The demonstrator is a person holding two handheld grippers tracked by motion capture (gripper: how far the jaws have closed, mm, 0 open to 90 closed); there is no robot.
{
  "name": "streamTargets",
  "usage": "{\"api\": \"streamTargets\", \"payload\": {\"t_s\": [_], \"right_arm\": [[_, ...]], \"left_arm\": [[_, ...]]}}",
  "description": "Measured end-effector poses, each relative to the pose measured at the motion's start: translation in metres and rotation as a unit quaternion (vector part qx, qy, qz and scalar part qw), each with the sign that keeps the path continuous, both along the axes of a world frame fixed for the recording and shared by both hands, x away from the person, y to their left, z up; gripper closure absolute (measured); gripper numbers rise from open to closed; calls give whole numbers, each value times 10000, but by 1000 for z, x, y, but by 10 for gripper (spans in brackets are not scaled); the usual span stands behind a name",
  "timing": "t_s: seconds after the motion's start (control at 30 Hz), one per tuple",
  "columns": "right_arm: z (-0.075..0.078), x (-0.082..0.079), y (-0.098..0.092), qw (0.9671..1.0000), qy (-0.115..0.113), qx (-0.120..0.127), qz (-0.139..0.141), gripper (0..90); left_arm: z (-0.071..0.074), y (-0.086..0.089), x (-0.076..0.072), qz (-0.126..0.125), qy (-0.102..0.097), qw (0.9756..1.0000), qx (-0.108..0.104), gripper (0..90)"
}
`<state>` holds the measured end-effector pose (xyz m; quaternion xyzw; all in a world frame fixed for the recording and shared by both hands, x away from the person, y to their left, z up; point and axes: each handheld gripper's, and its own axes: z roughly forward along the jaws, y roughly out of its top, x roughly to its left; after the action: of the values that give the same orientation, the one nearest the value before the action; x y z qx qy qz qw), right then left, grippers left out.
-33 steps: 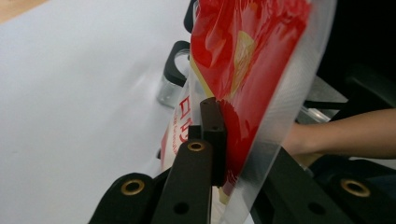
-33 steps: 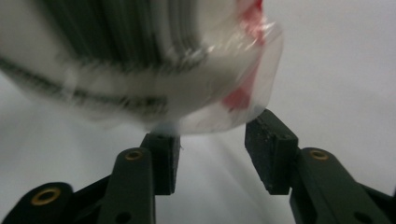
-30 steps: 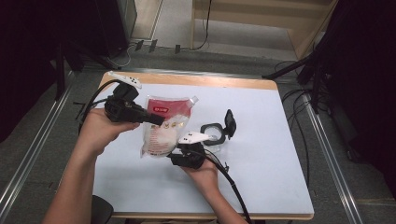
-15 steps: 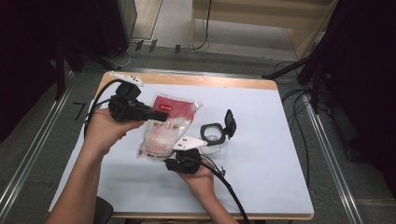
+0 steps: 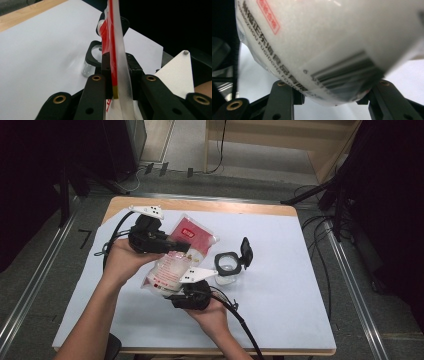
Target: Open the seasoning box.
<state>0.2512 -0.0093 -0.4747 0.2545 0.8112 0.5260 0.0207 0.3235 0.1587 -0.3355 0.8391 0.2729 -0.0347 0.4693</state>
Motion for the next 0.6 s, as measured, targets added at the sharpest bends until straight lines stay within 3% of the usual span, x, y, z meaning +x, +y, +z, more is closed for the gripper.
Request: {"api": "streamTargets", "payload": {"t_s": [0.17,0.33,0.37,0.43,0.6], "right_arm": [[2,1,-3,9999,129,92,23,549],[3,2,-4,9996,223,153,-10,548],[3,2,-5,9995,252,179,-11,546],[3,1,-4,9994,289,181,41,552],[2,-2,-2,9996,244,157,-12,555]], "left_arm": [[-6,-3,2,92,82,9998,-184,815],[-12,-11,3,319,207,9991,-191,788],[-14,-13,5,377,489,9977,-264,789],[-16,-15,7,485,827,9949,-299,806],[-15,-22,3,559,746,9956,-133,821]]}}
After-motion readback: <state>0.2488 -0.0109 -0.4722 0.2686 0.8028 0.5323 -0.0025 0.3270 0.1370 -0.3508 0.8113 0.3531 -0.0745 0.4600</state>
